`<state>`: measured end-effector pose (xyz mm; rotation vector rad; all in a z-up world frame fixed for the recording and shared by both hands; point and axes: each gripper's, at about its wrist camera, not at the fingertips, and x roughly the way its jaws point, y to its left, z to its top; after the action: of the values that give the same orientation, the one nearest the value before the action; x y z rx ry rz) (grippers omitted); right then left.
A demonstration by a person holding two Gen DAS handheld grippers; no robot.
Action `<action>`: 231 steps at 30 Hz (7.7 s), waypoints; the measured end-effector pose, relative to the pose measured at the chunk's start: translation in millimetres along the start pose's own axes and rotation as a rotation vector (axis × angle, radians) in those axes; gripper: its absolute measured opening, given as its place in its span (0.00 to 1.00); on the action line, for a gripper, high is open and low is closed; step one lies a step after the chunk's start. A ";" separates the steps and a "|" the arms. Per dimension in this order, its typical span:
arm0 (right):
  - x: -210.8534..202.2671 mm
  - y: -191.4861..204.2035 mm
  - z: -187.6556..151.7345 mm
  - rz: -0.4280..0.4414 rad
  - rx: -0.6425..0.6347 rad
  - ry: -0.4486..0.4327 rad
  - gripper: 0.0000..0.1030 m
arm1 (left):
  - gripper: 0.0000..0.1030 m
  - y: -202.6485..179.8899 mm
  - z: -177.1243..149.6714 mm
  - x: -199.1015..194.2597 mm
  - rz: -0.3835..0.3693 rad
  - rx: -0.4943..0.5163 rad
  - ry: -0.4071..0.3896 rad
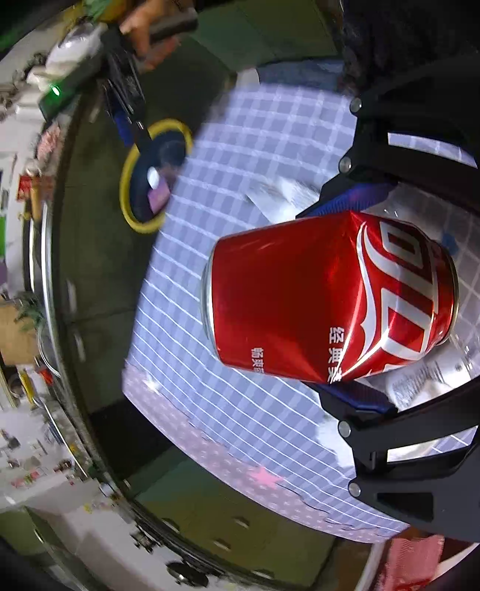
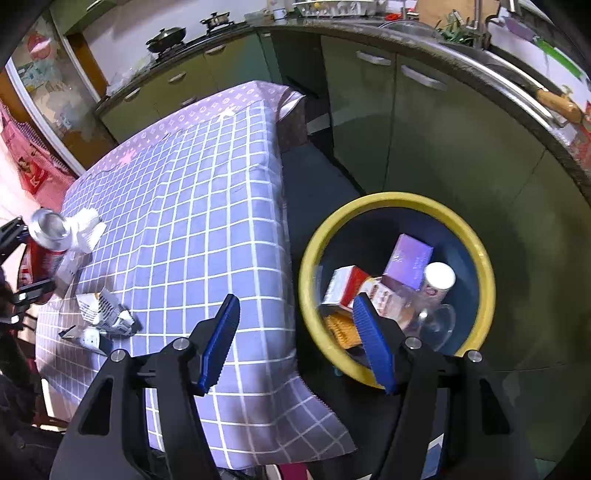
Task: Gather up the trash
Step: 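Grasp the red Coca-Cola can with the left gripper and drop it into the bin, then grasp the crumpled snack wrapper with the right gripper and drop it into the bin, then grasp the white tube with the left gripper and drop it into the bin, then grasp the white tissues with the right gripper and drop them into the bin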
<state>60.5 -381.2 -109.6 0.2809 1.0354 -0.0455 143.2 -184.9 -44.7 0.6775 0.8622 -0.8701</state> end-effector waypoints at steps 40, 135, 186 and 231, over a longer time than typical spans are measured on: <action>-58.6 -92.1 -76.2 0.010 0.099 -0.101 0.62 | 0.85 -48.8 172.1 11.0 -0.271 -0.165 -0.287; -10.4 -55.9 -5.2 0.023 0.020 -0.085 0.65 | 0.94 -4.8 -19.3 -43.7 -0.208 -0.093 -0.220; -86.0 -115.8 -82.3 0.037 0.072 -0.247 0.65 | 0.21 -117.9 143.3 76.4 -0.427 -0.052 0.028; -10.6 141.2 34.9 0.492 -0.362 -0.083 0.70 | 0.85 54.9 -77.5 -145.3 0.101 -0.618 -0.326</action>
<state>108.4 -254.9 -54.4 0.1941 0.8501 0.5647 109.8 -43.6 50.4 0.0346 0.7375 -0.5551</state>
